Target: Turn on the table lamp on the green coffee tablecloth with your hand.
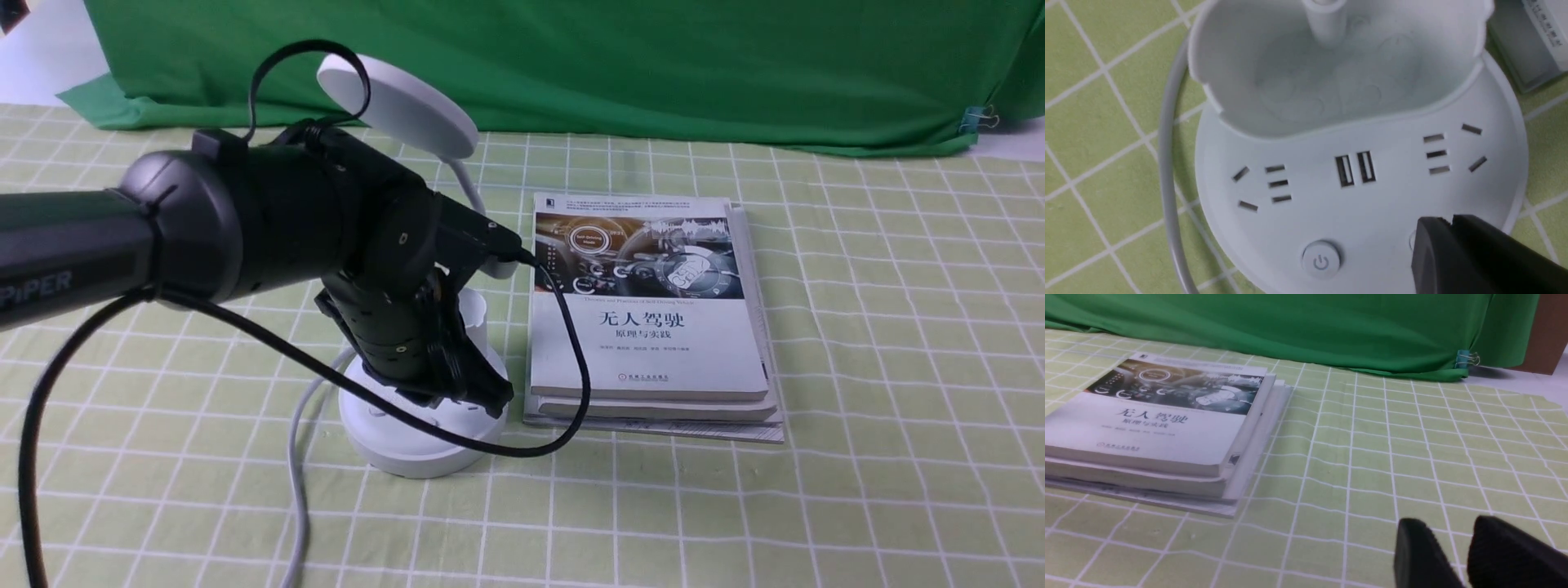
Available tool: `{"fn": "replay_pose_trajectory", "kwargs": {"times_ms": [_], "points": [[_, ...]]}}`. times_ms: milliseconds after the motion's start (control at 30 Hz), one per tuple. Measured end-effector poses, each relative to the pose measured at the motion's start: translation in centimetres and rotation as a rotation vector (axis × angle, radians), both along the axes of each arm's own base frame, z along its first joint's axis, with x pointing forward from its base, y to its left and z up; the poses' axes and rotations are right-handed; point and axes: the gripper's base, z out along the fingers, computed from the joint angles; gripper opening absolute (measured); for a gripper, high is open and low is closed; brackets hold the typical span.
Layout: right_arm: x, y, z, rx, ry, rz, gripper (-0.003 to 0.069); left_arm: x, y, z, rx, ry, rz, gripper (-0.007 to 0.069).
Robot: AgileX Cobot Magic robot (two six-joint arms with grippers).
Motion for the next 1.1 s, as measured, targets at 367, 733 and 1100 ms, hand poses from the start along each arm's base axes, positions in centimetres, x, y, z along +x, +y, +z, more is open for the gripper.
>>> {"fn": "replay_pose_trajectory", "kwargs": {"times_ms": [367, 733, 1100], "points": [[0.0, 0.0, 0.0, 0.0, 0.0, 0.0, 0.0245, -0.5, 0.2, -2.7, -0.001, 0.008, 0.009, 0.0016], [0.0, 0.0, 0.0, 0.0, 0.0, 0.0, 0.0245, -0.8, 1.3, -1.7, -0.033, -0.022, 0.044, 0.0016], [0.0, 0.0, 0.0, 0.0, 0.0, 0.0, 0.0245, -8.6, 6.3, 12.1, -0.196, -0.301, 0.083, 0.0016]]}}
